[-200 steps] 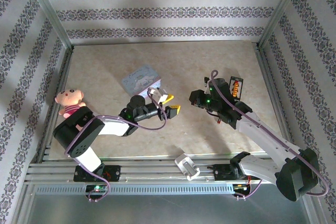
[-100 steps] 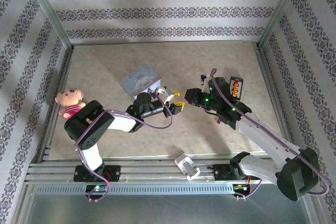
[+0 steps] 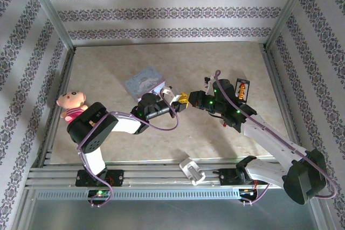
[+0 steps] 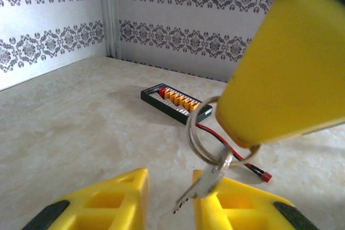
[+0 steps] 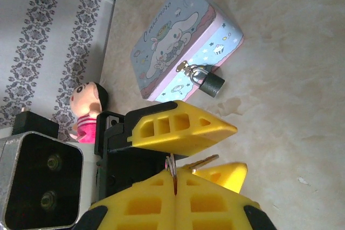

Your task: Unlock a padlock with a key

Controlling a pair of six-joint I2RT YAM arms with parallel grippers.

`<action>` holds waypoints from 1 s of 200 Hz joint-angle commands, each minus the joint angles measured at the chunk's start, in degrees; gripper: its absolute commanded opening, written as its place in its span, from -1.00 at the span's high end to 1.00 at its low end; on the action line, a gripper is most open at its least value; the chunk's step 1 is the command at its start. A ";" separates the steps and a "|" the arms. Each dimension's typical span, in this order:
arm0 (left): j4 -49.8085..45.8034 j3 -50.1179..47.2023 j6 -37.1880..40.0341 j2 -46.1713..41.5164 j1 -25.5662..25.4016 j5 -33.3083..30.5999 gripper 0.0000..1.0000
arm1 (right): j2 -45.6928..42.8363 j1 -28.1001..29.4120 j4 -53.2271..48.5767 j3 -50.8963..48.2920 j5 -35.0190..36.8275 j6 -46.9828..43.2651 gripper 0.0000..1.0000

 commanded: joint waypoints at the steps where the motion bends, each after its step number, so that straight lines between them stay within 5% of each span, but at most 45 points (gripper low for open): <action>1: 3.86 1.10 0.96 0.60 -0.82 -1.09 0.57 | 0.39 0.65 1.32 1.42 -0.90 0.51 1.00; 32: 4.25 0.45 1.62 0.17 -0.88 -3.24 1.00 | 0.59 0.65 1.26 1.39 -0.68 0.54 1.00; 75: 4.31 -2.11 6.92 -2.27 -0.90 -9.89 1.00 | 0.23 0.44 -0.01 1.83 -0.13 -0.23 1.00; 150: 4.69 -5.31 25.93 -7.23 -2.96 -26.42 1.00 | -1.52 0.37 -2.43 2.55 2.85 -0.42 0.42; 200: 3.61 -4.35 32.41 -6.70 -5.07 -29.52 1.00 | -0.93 1.06 -2.35 4.82 3.36 0.50 0.37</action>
